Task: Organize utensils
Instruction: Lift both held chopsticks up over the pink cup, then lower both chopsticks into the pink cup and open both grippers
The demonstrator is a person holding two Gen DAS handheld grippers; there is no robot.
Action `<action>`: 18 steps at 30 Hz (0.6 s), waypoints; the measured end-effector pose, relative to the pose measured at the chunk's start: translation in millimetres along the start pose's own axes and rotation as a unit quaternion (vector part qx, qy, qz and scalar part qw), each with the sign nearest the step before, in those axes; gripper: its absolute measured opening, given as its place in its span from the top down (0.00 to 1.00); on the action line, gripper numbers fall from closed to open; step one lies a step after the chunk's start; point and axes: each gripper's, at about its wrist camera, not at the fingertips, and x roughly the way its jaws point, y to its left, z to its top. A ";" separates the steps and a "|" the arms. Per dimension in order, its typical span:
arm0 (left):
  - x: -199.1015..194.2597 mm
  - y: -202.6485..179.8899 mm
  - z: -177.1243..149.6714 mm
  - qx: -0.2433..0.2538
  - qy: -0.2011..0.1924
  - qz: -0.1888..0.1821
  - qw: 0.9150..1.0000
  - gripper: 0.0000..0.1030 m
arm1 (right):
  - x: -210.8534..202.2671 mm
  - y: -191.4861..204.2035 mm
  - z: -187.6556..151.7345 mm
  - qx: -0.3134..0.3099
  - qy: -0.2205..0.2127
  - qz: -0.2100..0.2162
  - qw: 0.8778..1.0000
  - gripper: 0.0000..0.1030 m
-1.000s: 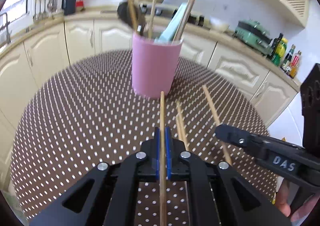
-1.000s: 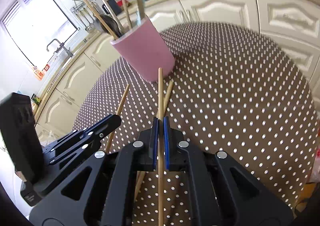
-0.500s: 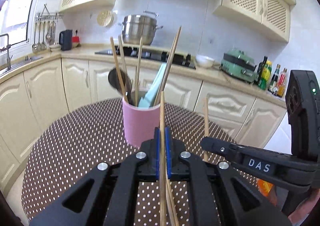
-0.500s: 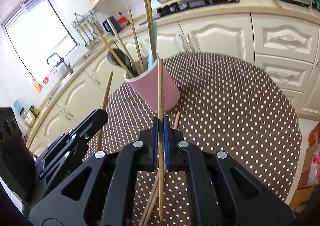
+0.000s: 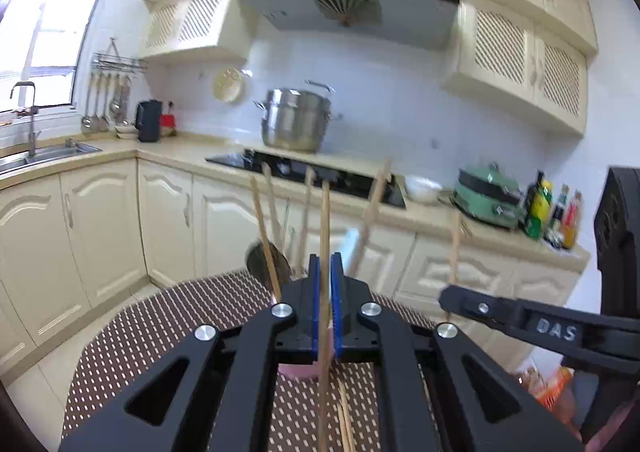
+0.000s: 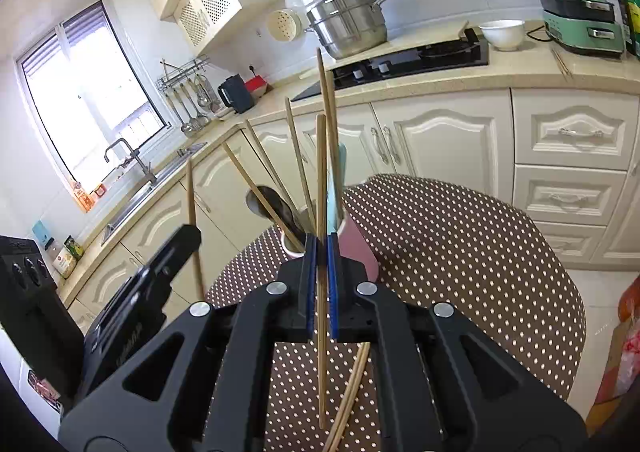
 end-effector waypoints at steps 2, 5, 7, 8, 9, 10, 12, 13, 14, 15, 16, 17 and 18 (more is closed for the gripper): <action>2.4 2.9 5.6 -0.002 -0.003 -0.009 1.000 0.95 | 1.6 2.2 5.5 -0.002 -0.003 0.001 1.000 0.95; 10.6 4.7 14.6 0.000 -0.012 0.006 1.000 0.95 | 5.9 5.6 15.3 -0.003 -0.009 0.006 1.000 0.95; 16.9 5.5 20.2 0.001 -0.013 0.008 1.000 0.95 | 7.3 6.4 21.6 -0.003 -0.013 0.009 1.000 0.95; 19.9 6.1 23.3 0.001 -0.016 0.009 1.000 0.95 | 8.8 7.1 25.6 -0.003 -0.015 0.011 1.000 0.95; 22.0 7.1 25.9 0.001 -0.018 0.010 1.000 0.95 | 9.6 7.4 28.4 -0.003 -0.016 0.014 1.000 0.95; 23.9 7.5 28.5 0.002 -0.021 0.010 1.000 0.95 | 11.2 8.5 32.6 -0.003 -0.018 0.017 1.000 0.95; 27.5 7.6 34.6 0.007 -0.026 0.009 1.000 0.95 | 13.4 11.2 39.9 -0.007 -0.023 0.022 0.999 0.95; 29.9 8.0 35.5 0.010 -0.024 0.012 1.000 0.95 | 14.5 12.9 42.2 -0.010 -0.026 0.022 0.999 0.95; 34.4 9.1 34.1 0.015 -0.016 0.013 1.000 0.95 | 15.9 14.6 43.6 -0.015 -0.027 0.022 0.999 0.95; 38.2 11.4 30.6 0.022 -0.006 0.011 1.000 0.95 | 17.3 14.2 44.0 -0.018 -0.026 0.022 0.999 0.95; 41.8 13.9 25.8 0.027 0.004 0.011 1.000 0.94 | 18.7 13.4 43.8 -0.019 -0.024 0.025 0.999 0.95; 44.6 17.4 20.1 0.030 0.013 0.013 0.999 0.86 | 20.0 12.1 42.8 -0.019 -0.022 0.026 0.999 0.95; 49.4 22.1 10.6 0.035 0.032 0.013 0.999 0.75 | 20.6 10.0 41.9 -0.018 -0.020 0.026 0.999 0.95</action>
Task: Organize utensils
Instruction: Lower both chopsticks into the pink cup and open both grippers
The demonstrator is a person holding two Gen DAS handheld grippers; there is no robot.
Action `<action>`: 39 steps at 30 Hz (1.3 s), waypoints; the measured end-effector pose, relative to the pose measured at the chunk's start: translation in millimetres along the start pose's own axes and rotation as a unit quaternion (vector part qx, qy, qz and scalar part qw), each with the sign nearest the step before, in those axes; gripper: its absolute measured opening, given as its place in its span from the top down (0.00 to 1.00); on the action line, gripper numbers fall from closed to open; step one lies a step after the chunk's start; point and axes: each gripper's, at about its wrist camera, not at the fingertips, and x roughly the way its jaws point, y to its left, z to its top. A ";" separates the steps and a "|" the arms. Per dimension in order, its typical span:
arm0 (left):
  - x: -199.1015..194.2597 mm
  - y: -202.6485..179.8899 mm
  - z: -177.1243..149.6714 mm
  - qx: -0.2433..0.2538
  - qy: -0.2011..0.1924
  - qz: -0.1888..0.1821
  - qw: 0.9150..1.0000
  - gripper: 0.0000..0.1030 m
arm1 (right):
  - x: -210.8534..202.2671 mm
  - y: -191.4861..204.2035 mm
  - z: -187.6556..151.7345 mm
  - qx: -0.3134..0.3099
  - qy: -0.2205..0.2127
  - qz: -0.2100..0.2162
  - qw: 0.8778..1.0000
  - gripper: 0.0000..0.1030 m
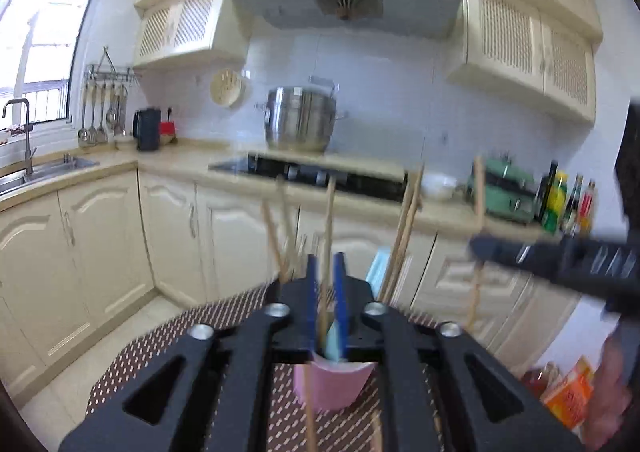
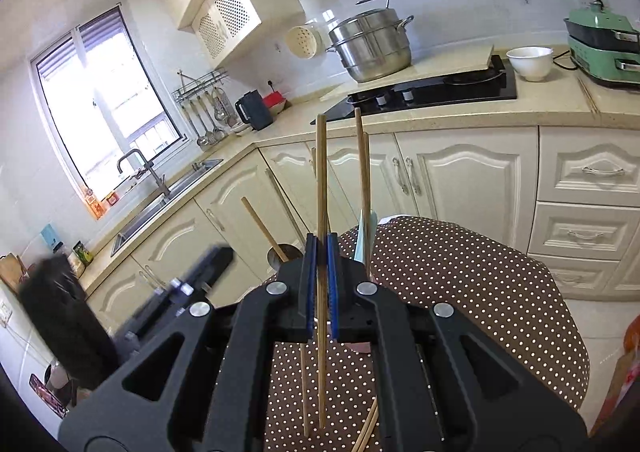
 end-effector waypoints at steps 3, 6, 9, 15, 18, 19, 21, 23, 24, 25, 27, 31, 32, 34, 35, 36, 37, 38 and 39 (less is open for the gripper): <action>8.3 10.9 -22.0 -0.001 0.024 -0.002 1.000 0.43 | 1.5 -6.1 -4.2 -0.001 0.003 -0.003 1.000 0.95; 26.6 18.1 -40.6 -0.003 0.067 0.002 0.998 0.42 | 5.8 -12.8 -8.6 0.002 0.008 -0.012 1.000 0.95; 48.7 20.3 -54.6 -0.010 0.106 0.001 0.994 0.42 | 11.5 -21.0 -12.5 0.015 0.018 -0.011 1.000 0.95; 63.7 20.9 -54.6 -0.016 0.104 -0.010 0.994 0.42 | 24.3 -33.2 -20.6 0.031 0.041 -0.017 0.999 0.95; 61.8 23.0 -56.6 -0.021 0.109 -0.014 0.994 0.42 | 27.8 -35.8 -23.4 0.037 0.050 -0.010 0.998 0.95; 59.8 24.3 -58.6 -0.023 0.109 -0.017 0.994 0.42 | 28.1 -35.9 -24.2 0.035 0.050 -0.011 0.998 0.95; 57.0 24.7 -61.1 -0.020 0.113 -0.022 0.993 0.42 | 28.8 -35.6 -24.9 0.032 0.050 -0.015 0.998 0.95; 57.3 25.2 -66.4 -0.010 0.128 -0.027 0.991 0.42 | 29.7 -36.2 -25.3 0.034 0.052 -0.014 0.998 0.95; 58.8 25.5 -67.8 -0.010 0.131 -0.027 0.991 0.42 | 29.8 -35.9 -26.0 0.034 0.053 -0.012 0.998 0.95; 60.2 26.5 -69.1 -0.009 0.132 -0.027 0.991 0.42 | 29.4 -35.5 -26.7 0.034 0.052 -0.013 0.998 0.95; 65.0 26.8 -71.2 -0.008 0.137 -0.023 0.990 0.42 | 29.2 -35.0 -27.3 0.031 0.049 -0.017 0.998 0.95; 73.8 28.8 -70.4 -0.024 0.156 -0.045 0.986 0.95 | 30.9 -36.0 -27.7 0.033 0.055 -0.016 0.998 0.95; 71.7 29.3 -69.1 -0.024 0.148 -0.040 0.988 0.95 | 30.5 -35.4 -27.6 0.033 0.054 -0.017 0.998 0.95; 65.8 28.2 -69.4 -0.018 0.137 -0.039 0.990 0.95 | 29.3 -34.7 -26.4 0.031 0.052 -0.016 0.998 0.95; 61.1 28.5 -68.0 -0.018 0.129 -0.040 0.991 0.95 | 27.8 -33.7 -25.2 0.031 0.048 -0.016 0.998 0.95; 56.9 28.7 -67.1 -0.021 0.122 -0.040 0.992 0.95 | 27.0 -33.1 -24.2 0.030 0.046 -0.016 0.998 0.95; 53.9 27.4 -66.1 -0.023 0.119 -0.041 0.992 0.95 | 25.9 -31.9 -22.7 0.029 0.043 -0.014 0.999 0.95; 49.4 27.4 -63.2 -0.026 0.112 -0.043 0.992 0.95 | 24.5 -30.5 -21.0 0.028 0.040 -0.013 0.999 0.95; 45.2 27.4 -60.3 -0.028 0.105 -0.043 0.993 0.95 | 23.4 -29.0 -20.0 0.026 0.037 -0.012 0.999 0.95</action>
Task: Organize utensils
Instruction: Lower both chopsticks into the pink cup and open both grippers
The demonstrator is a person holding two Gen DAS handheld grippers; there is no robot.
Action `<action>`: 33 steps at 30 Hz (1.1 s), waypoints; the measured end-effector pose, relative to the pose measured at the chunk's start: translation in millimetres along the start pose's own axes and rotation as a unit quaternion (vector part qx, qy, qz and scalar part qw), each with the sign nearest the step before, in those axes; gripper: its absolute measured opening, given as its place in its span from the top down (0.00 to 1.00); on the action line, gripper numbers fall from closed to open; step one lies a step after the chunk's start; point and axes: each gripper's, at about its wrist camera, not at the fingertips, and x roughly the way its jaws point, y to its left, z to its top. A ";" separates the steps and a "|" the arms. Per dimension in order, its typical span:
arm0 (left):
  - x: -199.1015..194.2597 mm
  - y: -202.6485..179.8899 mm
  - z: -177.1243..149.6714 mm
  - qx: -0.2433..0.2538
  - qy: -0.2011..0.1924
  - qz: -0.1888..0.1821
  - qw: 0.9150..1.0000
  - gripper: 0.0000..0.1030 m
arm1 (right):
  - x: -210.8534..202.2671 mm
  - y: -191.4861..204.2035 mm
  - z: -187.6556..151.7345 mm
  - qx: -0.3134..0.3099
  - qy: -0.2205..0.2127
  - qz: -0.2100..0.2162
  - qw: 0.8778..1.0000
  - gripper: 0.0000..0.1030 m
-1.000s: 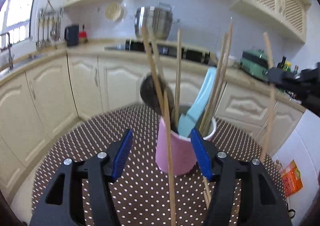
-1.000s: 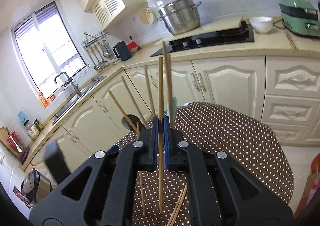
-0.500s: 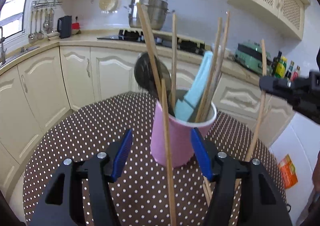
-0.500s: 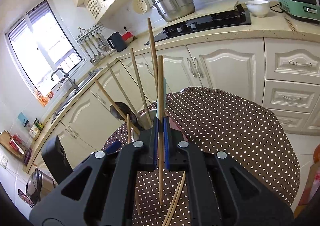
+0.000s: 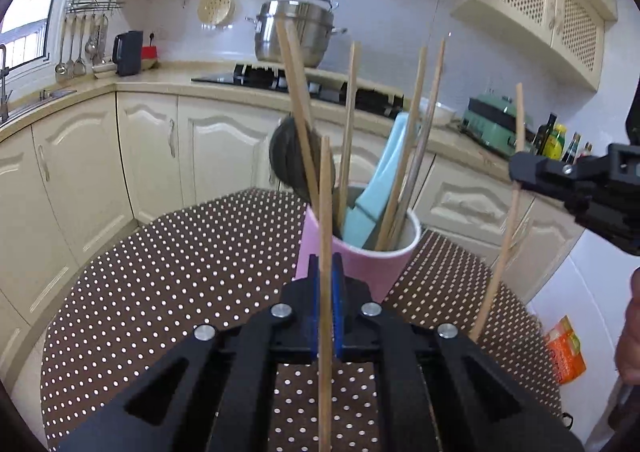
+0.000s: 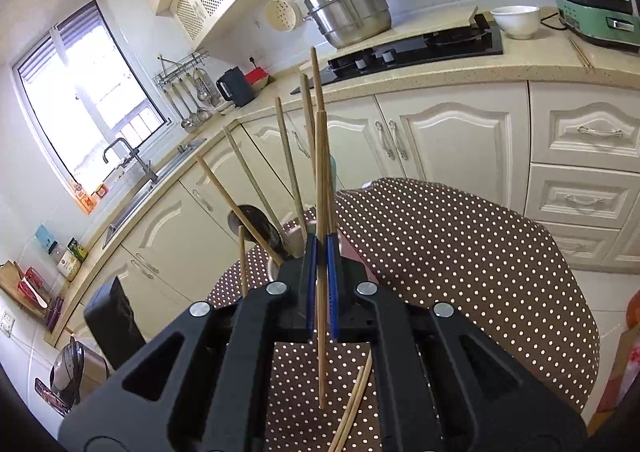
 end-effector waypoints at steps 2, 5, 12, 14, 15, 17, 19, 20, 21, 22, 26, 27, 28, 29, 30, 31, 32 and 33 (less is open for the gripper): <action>-10.0 -2.8 6.5 -0.002 -0.022 -0.004 1.000 0.95 | -4.3 4.5 4.7 -0.006 -0.011 0.003 1.000 0.95; -22.8 -7.0 20.0 -0.012 -0.053 -0.005 0.999 0.95 | -8.8 11.1 12.0 -0.016 -0.028 0.000 0.999 0.95; -38.2 -17.3 63.7 -0.020 -0.145 -0.006 0.989 0.95 | -15.4 27.0 34.2 -0.040 -0.064 -0.006 0.997 0.95; -41.4 -21.7 73.7 -0.023 -0.173 -0.008 0.985 0.95 | -16.2 31.5 38.6 -0.050 -0.077 -0.011 0.996 0.95; -42.6 -24.9 79.4 -0.025 -0.190 -0.007 0.981 0.95 | -15.7 33.2 41.0 -0.054 -0.081 -0.013 0.995 0.95; -42.4 -34.6 88.8 -0.017 -0.224 0.011 0.974 0.95 | -14.9 38.3 46.9 -0.065 -0.094 -0.018 0.993 0.95; -38.9 -43.0 96.2 -0.013 -0.244 0.030 0.969 0.95 | -13.5 40.4 51.9 -0.070 -0.103 -0.022 0.992 0.95; -36.1 -47.1 99.5 -0.014 -0.249 0.032 0.968 0.95 | -12.4 41.4 53.9 -0.073 -0.105 -0.022 0.992 0.95; -35.2 -49.3 101.8 -0.015 -0.251 0.030 0.967 0.95 | -10.9 41.8 56.7 -0.074 -0.107 -0.021 0.991 0.95; -33.8 -51.4 104.1 -0.015 -0.254 0.030 0.967 0.95 | -9.4 42.0 59.2 -0.076 -0.109 -0.022 0.991 0.95; -26.8 -56.7 110.4 -0.016 -0.280 0.046 0.959 0.95 | -2.0 39.8 68.1 -0.081 -0.120 -0.026 0.989 0.95; -24.7 -56.5 112.7 -0.016 -0.283 0.048 0.958 0.95 | 0.5 39.1 69.7 -0.083 -0.121 -0.028 0.989 0.95; -22.8 -55.0 112.6 -0.016 -0.284 0.049 0.957 0.95 | 3.2 38.4 71.0 -0.083 -0.122 -0.029 0.989 0.95; -18.8 -55.4 113.5 -0.018 -0.286 0.051 0.957 0.95 | 6.7 36.7 72.3 -0.082 -0.121 -0.029 0.989 0.95; -15.4 -54.6 112.8 -0.020 -0.286 0.051 0.957 0.95 | 10.3 35.1 72.8 -0.081 -0.118 -0.028 0.989 0.95; -13.0 -52.5 111.4 -0.021 -0.285 0.052 0.957 0.95 | 13.7 33.9 73.2 -0.081 -0.115 -0.028 0.990 0.95; -7.2 -52.0 110.4 -0.023 -0.281 0.058 0.958 0.95 | 18.3 32.9 72.9 -0.082 -0.110 -0.029 0.990 0.95; -2.1 -49.4 108.4 -0.025 -0.277 0.062 0.959 0.95 | 20.8 32.6 71.4 -0.083 -0.108 -0.031 0.990 0.95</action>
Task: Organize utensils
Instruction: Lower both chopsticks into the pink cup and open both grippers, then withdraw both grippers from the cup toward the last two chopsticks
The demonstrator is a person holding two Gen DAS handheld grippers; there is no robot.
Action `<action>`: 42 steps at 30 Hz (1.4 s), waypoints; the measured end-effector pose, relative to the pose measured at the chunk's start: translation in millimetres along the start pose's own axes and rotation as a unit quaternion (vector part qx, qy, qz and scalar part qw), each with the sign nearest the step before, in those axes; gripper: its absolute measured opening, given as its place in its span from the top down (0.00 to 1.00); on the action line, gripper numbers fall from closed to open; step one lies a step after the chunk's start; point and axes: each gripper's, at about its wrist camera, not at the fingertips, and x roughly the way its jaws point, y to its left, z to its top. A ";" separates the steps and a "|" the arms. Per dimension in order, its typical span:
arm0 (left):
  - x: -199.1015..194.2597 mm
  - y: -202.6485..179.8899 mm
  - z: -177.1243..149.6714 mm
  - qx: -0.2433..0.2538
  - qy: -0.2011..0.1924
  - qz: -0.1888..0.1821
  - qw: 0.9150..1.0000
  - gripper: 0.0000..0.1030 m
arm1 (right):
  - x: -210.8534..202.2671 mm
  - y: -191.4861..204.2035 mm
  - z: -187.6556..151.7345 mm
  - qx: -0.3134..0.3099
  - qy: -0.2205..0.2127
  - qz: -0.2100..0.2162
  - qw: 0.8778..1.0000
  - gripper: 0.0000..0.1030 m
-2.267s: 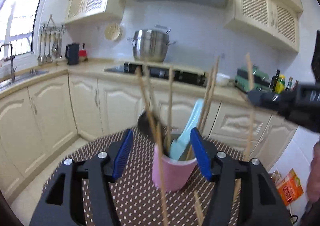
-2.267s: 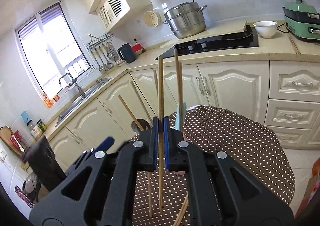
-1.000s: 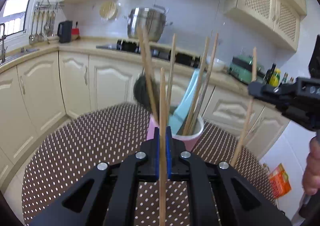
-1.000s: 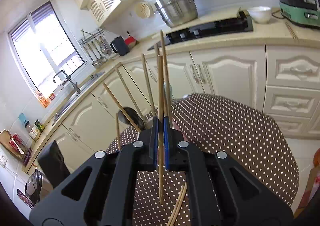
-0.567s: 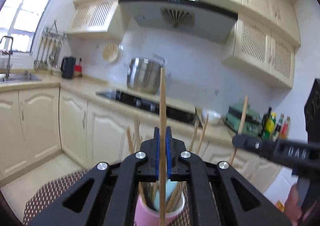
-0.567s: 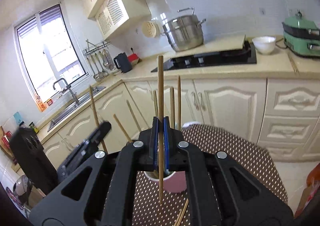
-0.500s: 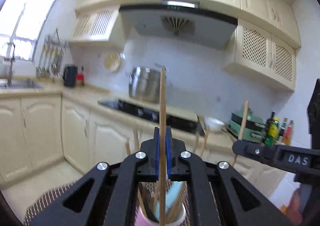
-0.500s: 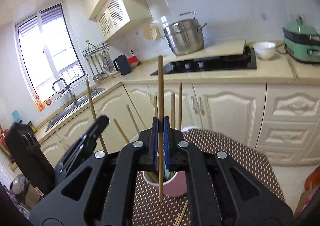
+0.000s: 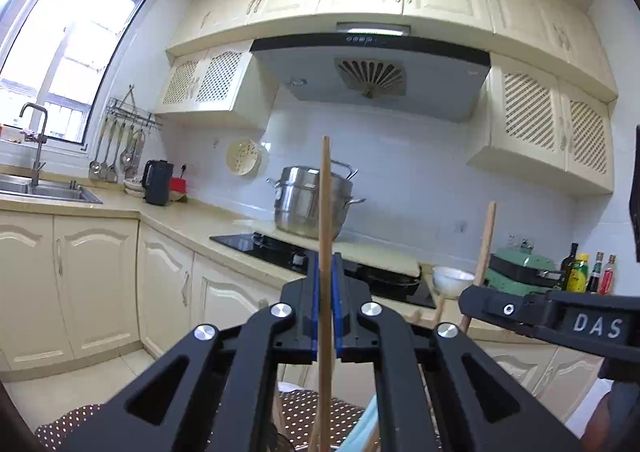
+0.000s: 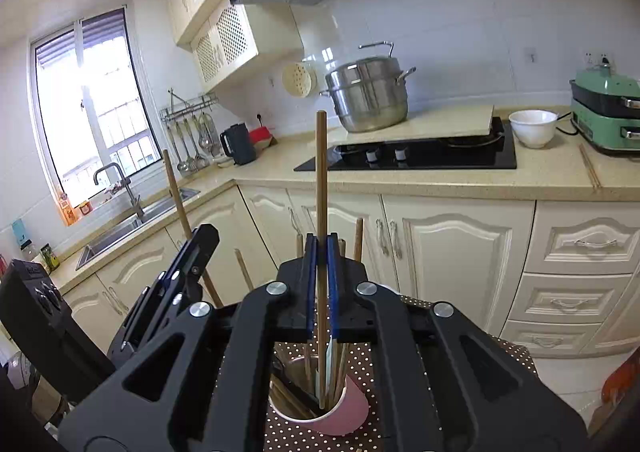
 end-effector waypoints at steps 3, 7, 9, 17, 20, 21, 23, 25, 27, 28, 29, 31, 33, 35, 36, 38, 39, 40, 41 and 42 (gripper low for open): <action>7.8 7.2 -13.6 -0.005 0.024 0.008 1.000 0.95 | 10.8 -1.2 -10.6 -0.006 0.017 -0.002 1.000 0.95; 10.1 17.1 -33.3 -0.008 0.055 0.011 0.998 0.95 | 28.4 -3.8 -31.3 -0.012 0.058 0.006 0.998 0.95; 6.9 19.7 -39.9 -0.002 0.063 0.014 0.998 0.95 | 34.2 -6.3 -41.5 -0.013 0.078 0.010 0.997 0.95; -17.1 29.5 -54.0 0.019 0.097 -0.009 0.995 0.69 | 31.6 -2.8 -73.7 -0.038 0.118 0.017 0.992 0.94; -26.7 26.8 -56.3 0.039 0.109 -0.008 0.993 0.69 | 26.6 -7.5 -78.0 -0.028 0.124 0.010 0.992 0.91; -32.4 27.2 -56.6 0.042 0.111 -0.007 0.993 0.69 | 24.6 -9.5 -81.2 -0.021 0.131 0.005 0.991 0.90; -40.3 28.5 -58.2 0.042 0.113 0.000 0.993 0.69 | 22.2 -10.9 -85.2 -0.020 0.137 -0.001 0.990 0.81; -49.1 30.2 -60.2 0.045 0.124 0.001 0.991 0.69 | 14.8 -9.2 -90.3 -0.030 0.131 -0.013 0.991 0.62; -56.5 32.2 -61.0 0.045 0.130 0.004 0.990 0.69 | 4.0 -4.8 -94.9 -0.044 0.115 -0.026 0.992 0.46; -61.5 33.0 -60.7 0.046 0.130 0.006 0.990 0.69 | -0.7 -2.7 -96.7 -0.051 0.111 -0.029 0.992 0.46; -65.0 32.2 -60.7 0.048 0.130 0.008 0.990 0.69 | -4.9 -1.7 -98.1 -0.053 0.110 -0.029 0.992 0.46; -74.1 31.5 -59.8 0.055 0.132 0.011 0.990 0.69 | -14.5 -1.1 -101.0 -0.048 0.111 -0.029 0.992 0.46; -83.8 30.7 -58.8 0.060 0.138 0.011 0.989 0.69 | -22.7 -1.3 -103.7 -0.046 0.115 -0.029 0.992 0.43; -93.2 29.3 -57.8 0.063 0.142 0.008 0.988 0.67 | -30.5 -0.5 -106.5 -0.045 0.115 -0.032 0.992 0.40; -98.4 28.0 -57.8 0.064 0.143 0.006 0.988 0.65 | -35.5 -0.2 -109.0 -0.045 0.115 -0.037 0.992 0.38; -105.7 26.0 -57.6 0.069 0.145 0.004 0.987 0.63 | -43.0 -0.1 -113.7 -0.042 0.121 -0.042 0.991 0.37; -111.0 24.5 -58.8 0.074 0.148 0.000 0.986 0.62 | -45.4 -0.1 -115.7 -0.041 0.124 -0.043 0.990 0.36; -114.2 23.2 -60.0 0.078 0.153 -0.002 0.985 0.61 | -47.6 -0.5 -118.7 -0.040 0.129 -0.046 0.990 0.35; -117.9 21.8 -62.3 0.085 0.162 -0.002 0.983 0.61 | -49.7 -1.8 -122.9 -0.038 0.137 -0.053 0.988 0.34; -120.4 21.9 -63.7 0.086 0.168 -0.004 0.982 0.61 | -51.5 -2.1 -126.8 -0.036 0.144 -0.056 0.987 0.34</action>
